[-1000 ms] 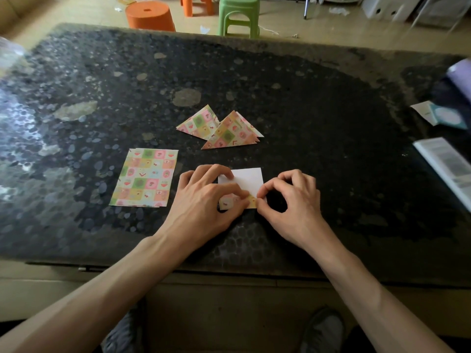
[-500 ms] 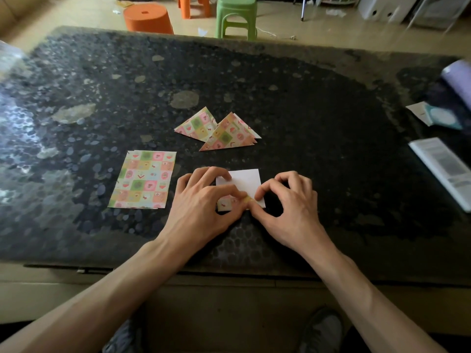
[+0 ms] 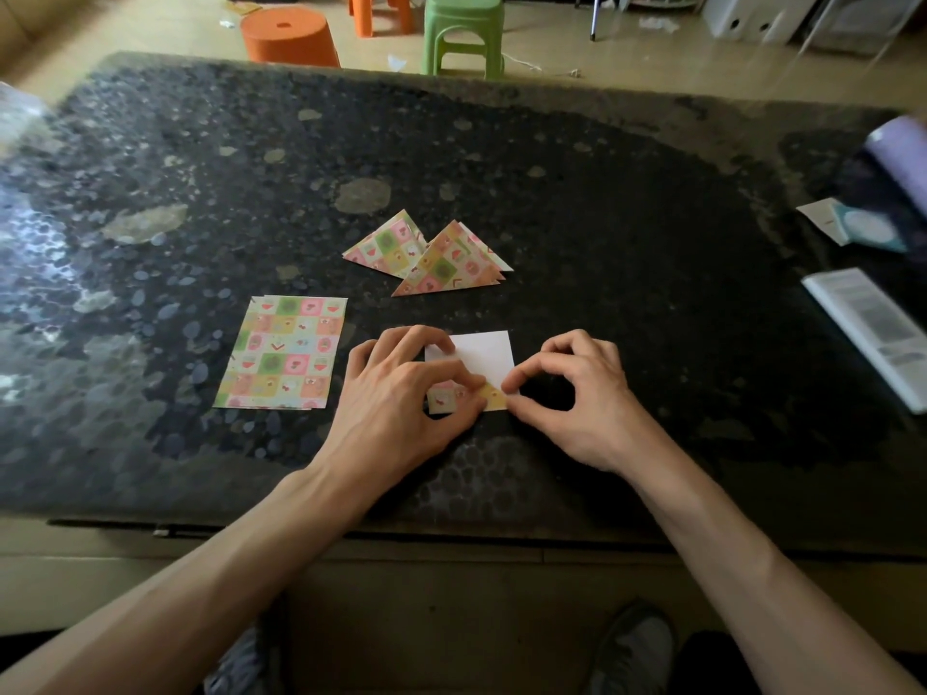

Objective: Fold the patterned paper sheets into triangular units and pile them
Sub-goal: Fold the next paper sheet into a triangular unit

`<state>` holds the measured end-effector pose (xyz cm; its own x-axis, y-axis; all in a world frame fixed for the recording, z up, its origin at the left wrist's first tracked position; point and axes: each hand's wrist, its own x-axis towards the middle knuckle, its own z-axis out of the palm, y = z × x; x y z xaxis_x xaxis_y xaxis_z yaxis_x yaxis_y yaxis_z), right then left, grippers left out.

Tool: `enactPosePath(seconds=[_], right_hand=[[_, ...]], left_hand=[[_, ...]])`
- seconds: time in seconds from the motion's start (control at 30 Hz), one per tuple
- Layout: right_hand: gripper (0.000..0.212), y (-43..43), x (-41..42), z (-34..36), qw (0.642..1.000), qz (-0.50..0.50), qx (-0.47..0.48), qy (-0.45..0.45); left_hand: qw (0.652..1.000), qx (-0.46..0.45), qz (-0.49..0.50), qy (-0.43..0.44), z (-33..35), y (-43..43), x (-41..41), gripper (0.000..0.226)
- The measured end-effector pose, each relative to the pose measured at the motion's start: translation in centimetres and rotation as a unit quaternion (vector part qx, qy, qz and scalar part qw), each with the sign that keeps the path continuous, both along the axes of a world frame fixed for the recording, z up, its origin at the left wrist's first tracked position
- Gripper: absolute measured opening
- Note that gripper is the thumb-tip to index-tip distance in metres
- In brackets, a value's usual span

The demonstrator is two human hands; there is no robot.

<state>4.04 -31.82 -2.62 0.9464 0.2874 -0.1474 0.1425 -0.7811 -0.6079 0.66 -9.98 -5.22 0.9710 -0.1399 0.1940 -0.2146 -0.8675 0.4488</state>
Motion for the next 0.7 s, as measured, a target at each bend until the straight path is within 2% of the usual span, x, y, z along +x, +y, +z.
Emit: enactPosePath(seconds=[0.23, 0.43, 0.53, 0.7], right_hand=[[0.014, 0.0, 0.3, 0.5, 1.000, 0.002, -0.007, 0.025], [0.005, 0.7, 0.3, 0.5, 0.999, -0.014, -0.023, 0.025], [0.008, 1.0, 0.1, 0.3, 0.999, -0.013, -0.038, 0.007], [0.015, 0.5, 0.6, 0.7, 0.999, -0.009, -0.002, 0.035]], left_hand=[[1.000, -0.010, 0.001, -0.001, 0.0, 0.0, 0.1, 0.026], [1.000, -0.011, 0.002, 0.002, -0.1, 0.0, 0.0, 0.027], [1.000, -0.013, 0.002, -0.001, -0.1, 0.0, 0.1, 0.026], [1.000, -0.015, 0.001, 0.005, 0.0, 0.1, 0.0, 0.028]])
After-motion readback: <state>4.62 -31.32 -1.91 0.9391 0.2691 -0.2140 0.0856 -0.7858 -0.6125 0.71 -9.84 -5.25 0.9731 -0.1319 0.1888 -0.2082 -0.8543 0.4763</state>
